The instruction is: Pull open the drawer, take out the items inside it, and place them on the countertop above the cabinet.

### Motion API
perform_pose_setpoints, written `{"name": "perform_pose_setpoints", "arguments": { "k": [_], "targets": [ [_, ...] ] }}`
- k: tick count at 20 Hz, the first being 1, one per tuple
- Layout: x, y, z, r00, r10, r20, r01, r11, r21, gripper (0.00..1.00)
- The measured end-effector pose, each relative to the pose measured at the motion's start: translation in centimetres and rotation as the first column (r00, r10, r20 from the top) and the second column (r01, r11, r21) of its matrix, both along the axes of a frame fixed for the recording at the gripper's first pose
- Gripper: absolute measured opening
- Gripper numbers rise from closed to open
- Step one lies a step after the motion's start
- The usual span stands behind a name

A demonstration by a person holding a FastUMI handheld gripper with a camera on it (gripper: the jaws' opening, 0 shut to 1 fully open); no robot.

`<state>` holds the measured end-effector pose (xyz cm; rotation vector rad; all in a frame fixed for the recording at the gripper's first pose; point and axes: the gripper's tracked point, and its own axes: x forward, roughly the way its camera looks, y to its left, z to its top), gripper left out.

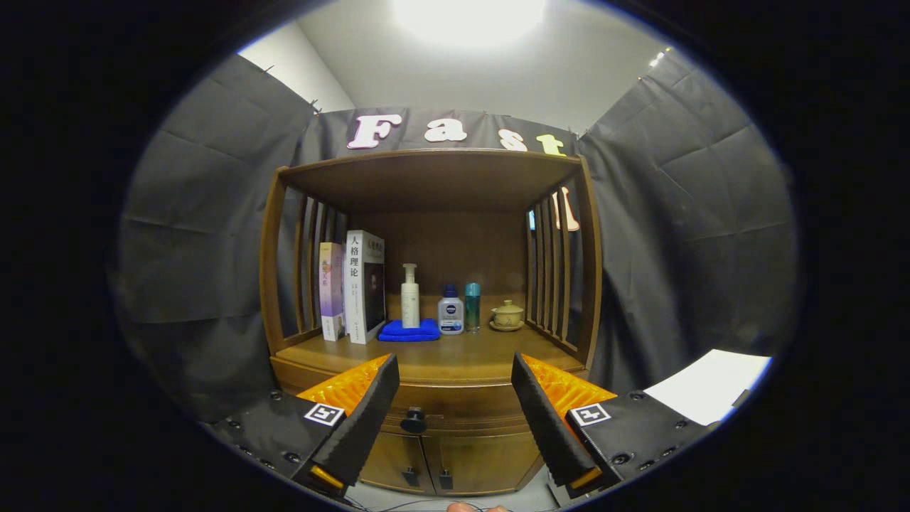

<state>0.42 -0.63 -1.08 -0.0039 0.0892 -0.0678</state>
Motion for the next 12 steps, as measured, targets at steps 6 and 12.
{"name": "perform_pose_setpoints", "arguments": {
  "k": [6,12],
  "targets": [
    [0.4,-0.4,-0.8,1.0,-0.001,-0.019,0.0,1.0,-0.011,0.99],
    [0.5,0.1,-1.7,0.997,0.06,-0.046,-0.061,0.998,-0.006,0.98]
  ]
}}
